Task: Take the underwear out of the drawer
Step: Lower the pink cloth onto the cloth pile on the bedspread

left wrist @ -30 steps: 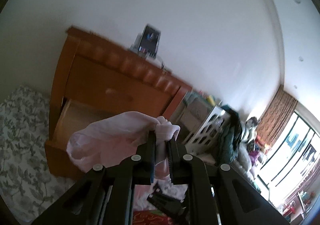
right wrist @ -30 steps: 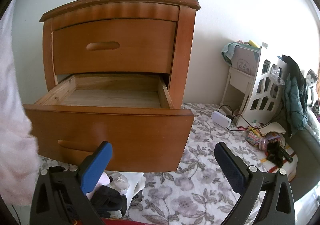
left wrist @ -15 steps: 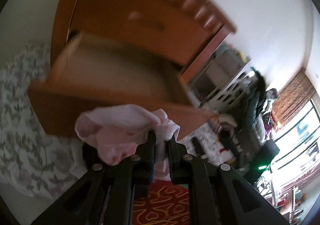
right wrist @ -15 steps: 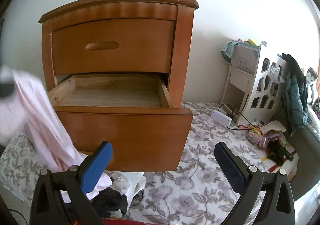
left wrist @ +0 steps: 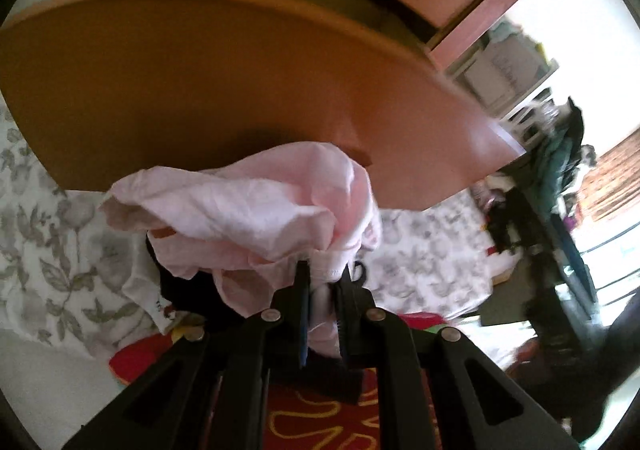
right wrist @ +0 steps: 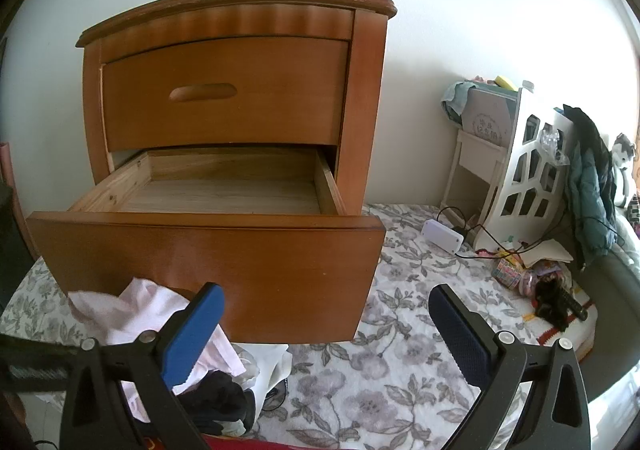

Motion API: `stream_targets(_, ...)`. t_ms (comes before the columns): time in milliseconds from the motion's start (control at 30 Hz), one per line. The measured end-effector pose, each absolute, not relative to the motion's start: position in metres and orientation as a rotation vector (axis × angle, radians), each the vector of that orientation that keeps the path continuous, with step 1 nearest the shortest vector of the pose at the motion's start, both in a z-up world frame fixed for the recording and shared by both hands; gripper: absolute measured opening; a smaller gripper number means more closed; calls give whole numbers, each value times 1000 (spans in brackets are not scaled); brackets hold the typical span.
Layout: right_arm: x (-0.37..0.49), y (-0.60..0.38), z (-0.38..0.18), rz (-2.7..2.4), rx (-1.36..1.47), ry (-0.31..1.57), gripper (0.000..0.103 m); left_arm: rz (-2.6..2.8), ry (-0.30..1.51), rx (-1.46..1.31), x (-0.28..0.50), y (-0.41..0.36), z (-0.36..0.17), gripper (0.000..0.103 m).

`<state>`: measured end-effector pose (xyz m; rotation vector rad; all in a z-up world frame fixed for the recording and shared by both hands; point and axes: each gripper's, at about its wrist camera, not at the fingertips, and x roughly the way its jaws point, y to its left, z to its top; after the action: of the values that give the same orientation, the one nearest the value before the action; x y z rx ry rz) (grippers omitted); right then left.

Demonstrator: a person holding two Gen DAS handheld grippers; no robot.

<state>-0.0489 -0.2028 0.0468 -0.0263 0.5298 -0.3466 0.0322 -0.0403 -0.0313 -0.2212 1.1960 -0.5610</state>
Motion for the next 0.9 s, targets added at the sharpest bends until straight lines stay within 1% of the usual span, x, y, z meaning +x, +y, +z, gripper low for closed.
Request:
stream_targets(300, -49, -203, 46, -347, -26, 531, 103, -517, 1254, -196, 33, -46, -56, 13)
stream_targets(533, -48, -203, 46, -346, -27, 533, 103, -512, 1241, -182, 34, -50, -44, 14)
stream_targets(600, -49, -203, 45, -346, -26, 533, 103, -513, 1232, -183, 32, -49, -39, 20)
stream_targets(667, -49, -203, 45, -346, -26, 533, 103, -512, 1214, -187, 30, -47, -33, 32)
stream_targets(700, -49, -203, 45, -346, -26, 533, 103, -514, 1201, -189, 29, -46, -29, 37)
stream_targets(733, -49, -203, 45, -346, -26, 533, 103, -516, 1189, -190, 28, -44, -25, 45)
stream_targets(767, -49, -203, 45, -346, -27, 534, 103, -513, 1176, -192, 27, -43, -22, 51)
stream_targets(900, -49, -203, 44, -347, -27, 534, 103, -482, 1124, -206, 24, -29, -4, 59)
